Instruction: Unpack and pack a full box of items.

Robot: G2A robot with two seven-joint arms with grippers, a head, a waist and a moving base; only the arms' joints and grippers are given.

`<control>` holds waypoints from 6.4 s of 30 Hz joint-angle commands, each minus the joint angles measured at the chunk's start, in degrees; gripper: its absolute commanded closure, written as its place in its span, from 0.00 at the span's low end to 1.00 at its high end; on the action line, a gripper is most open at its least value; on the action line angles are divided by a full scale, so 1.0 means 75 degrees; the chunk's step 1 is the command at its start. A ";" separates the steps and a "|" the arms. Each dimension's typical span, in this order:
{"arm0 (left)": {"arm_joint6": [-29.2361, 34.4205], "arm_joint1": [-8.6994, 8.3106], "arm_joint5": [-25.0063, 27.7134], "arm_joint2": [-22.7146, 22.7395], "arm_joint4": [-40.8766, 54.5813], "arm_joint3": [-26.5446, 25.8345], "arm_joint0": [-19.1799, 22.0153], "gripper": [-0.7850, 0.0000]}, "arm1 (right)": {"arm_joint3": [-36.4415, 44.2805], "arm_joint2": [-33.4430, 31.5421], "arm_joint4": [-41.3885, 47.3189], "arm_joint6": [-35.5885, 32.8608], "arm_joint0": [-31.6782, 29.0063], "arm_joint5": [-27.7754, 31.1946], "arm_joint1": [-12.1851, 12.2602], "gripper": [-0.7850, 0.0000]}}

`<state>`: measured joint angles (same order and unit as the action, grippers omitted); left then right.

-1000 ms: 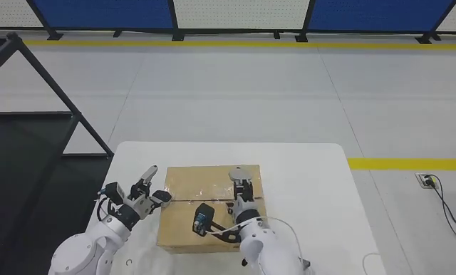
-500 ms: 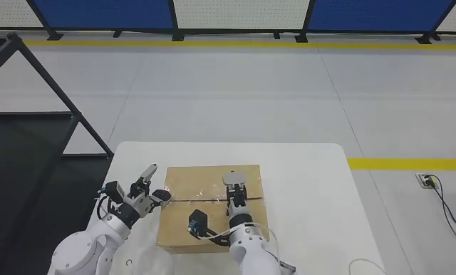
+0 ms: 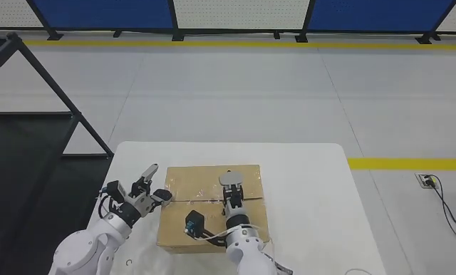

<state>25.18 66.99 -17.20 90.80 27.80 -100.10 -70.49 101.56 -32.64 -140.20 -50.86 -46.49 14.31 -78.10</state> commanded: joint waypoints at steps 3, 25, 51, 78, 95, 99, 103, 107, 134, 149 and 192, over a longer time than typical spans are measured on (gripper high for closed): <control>-0.0002 -0.0008 -0.0010 -0.0018 -0.0001 0.0006 0.0009 0.00 | 0.0065 -0.0401 0.0171 0.0582 -0.0267 -0.0254 0.0013 0.07; -0.0012 -0.0051 0.0072 -0.0017 0.0101 -0.0035 -0.0051 0.00 | 0.0208 -0.1005 -0.0511 0.0963 -0.0943 0.0553 -0.0207 0.16; -0.0086 -0.0095 0.0113 -0.0025 0.0124 -0.0118 -0.0167 0.00 | -0.0519 -0.1186 -0.0056 0.0081 -0.0800 0.0311 -0.0970 0.42; -0.0111 -0.0129 0.0166 -0.0041 0.0241 0.0021 -0.0098 0.00 | -0.0174 -0.2068 0.1614 0.0196 -0.1270 -0.0872 -0.1348 0.00; -0.0066 -0.0151 0.0201 -0.0060 0.0304 0.0040 -0.0059 0.00 | -0.0324 -0.2667 0.3252 0.0359 -0.1209 -0.1230 -0.1564 0.53; -0.0086 -0.0154 0.0199 -0.0063 0.0326 0.0043 -0.0053 0.00 | -0.0419 -0.2601 0.3176 0.0211 -0.1144 -0.1297 -0.1625 0.54; -0.0069 -0.0161 0.0185 -0.0071 0.0321 0.0066 -0.0037 0.00 | -0.0435 -0.2536 0.3015 0.0043 -0.1150 -0.1293 -0.1671 0.55; -0.0075 -0.0165 0.0189 -0.0074 0.0334 0.0077 -0.0031 0.00 | -0.0467 -0.2532 0.2981 -0.0107 -0.1155 -0.1268 -0.1718 0.62; -0.0100 -0.0198 0.0211 -0.0096 0.0325 0.0030 -0.0066 0.00 | -0.0501 -0.2822 0.2938 -0.0269 -0.1291 -0.0726 -0.1889 0.69; -0.0132 -0.0209 0.0246 -0.0123 0.0332 -0.0006 -0.0121 0.00 | -0.0025 -0.3327 0.3456 0.0850 -0.1893 -0.1021 -0.1892 1.00; -0.0313 -0.0231 0.0239 -0.0175 0.0342 -0.0001 -0.0131 0.00 | 0.0411 -0.3202 0.4609 0.4362 -0.2545 -0.1579 -0.1900 1.00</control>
<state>22.87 65.26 -15.34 89.49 30.31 -100.10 -71.47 104.45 -56.95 -105.61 -18.31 -65.59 2.85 -92.30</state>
